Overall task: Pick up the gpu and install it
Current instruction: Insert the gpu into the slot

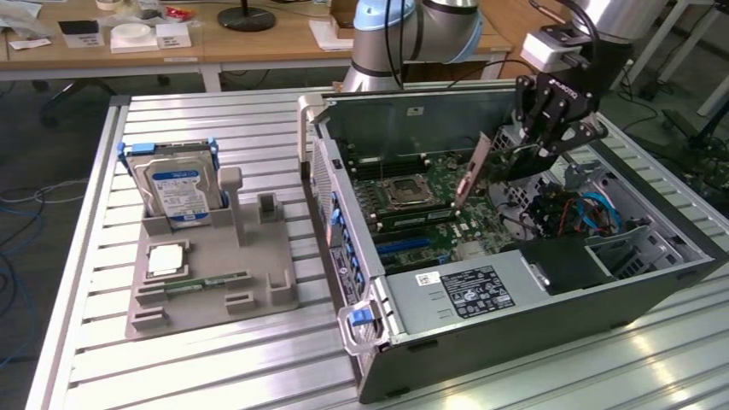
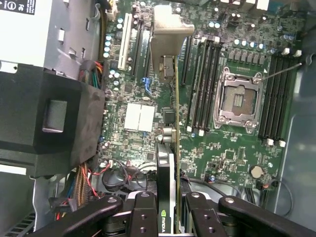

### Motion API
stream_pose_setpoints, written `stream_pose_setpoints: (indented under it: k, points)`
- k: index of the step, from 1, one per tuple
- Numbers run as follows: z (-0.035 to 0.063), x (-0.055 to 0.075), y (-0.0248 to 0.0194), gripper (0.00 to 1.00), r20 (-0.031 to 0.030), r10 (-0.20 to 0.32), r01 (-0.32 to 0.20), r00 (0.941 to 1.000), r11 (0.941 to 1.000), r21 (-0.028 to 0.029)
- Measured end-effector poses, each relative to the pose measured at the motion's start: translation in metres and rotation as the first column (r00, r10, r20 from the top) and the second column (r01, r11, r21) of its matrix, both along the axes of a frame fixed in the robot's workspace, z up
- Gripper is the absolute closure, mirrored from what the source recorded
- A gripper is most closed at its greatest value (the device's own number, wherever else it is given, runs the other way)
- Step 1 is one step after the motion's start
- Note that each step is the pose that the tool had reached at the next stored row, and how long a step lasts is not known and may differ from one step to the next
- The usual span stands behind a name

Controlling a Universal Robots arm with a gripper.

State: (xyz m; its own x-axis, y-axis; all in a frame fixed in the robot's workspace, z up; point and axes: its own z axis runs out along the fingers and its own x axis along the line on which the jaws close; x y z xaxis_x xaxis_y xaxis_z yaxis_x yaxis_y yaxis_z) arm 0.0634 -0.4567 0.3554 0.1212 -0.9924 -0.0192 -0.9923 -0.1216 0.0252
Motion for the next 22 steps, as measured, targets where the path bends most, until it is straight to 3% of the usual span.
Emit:
stream_pose_setpoints:
  k: [4, 5, 22]
  points:
    - [0.0001, -0.0003, 0.0000, 0.73, 0.0011, -0.038, 0.038, 0.9993, 0.9993, -0.0001]
    - [0.0002, -0.0004, 0.0000, 0.73, 0.0011, -0.076, 0.076, 0.9971, 0.9971, -0.0003]
    - [-0.0001, -0.0072, 0.0003, 0.73, 0.0010, -0.101, 0.101, 0.9949, 0.9949, 0.0005]
